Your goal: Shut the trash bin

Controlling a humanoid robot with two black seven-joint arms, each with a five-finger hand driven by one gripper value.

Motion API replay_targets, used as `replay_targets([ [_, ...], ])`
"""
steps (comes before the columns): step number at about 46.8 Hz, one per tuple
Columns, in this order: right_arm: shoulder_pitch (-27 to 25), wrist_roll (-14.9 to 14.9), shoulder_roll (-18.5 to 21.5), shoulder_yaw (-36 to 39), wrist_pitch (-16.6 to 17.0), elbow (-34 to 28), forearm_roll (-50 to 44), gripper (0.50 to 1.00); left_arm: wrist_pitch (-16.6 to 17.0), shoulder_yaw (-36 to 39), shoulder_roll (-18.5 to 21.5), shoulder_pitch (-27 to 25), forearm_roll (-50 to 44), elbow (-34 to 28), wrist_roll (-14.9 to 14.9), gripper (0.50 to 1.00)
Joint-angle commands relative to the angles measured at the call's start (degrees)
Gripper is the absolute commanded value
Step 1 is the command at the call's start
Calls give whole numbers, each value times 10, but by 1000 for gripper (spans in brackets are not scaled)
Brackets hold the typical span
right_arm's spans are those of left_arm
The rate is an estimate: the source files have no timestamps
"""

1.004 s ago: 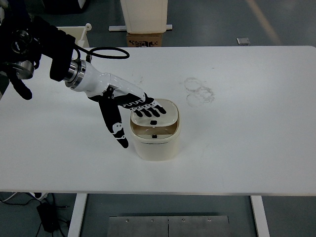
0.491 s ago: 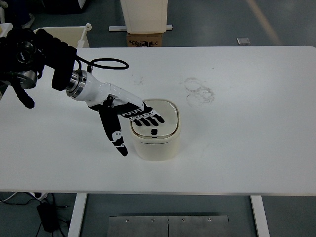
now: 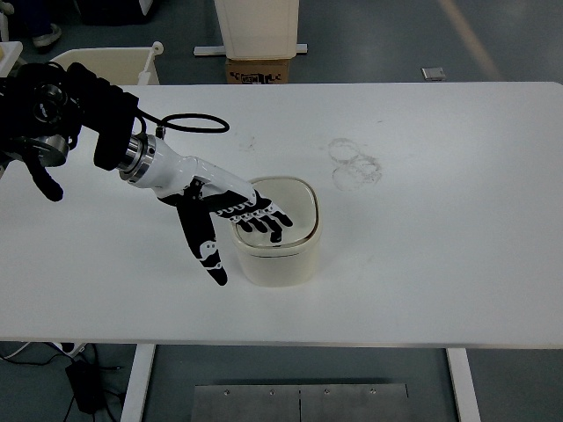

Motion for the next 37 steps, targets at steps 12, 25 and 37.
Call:
replay_targets([
  [12, 0, 0, 0, 0, 0, 0, 0, 993, 0, -1, 1, -5, 1, 1, 0, 1000],
  [25, 0, 0, 0, 0, 0, 0, 1, 993, 0, -2, -1, -3, 0, -2, 0, 1000],
  [37, 0, 0, 0, 0, 0, 0, 0, 993, 0, -3, -5, -5, 0, -5, -1, 1000],
])
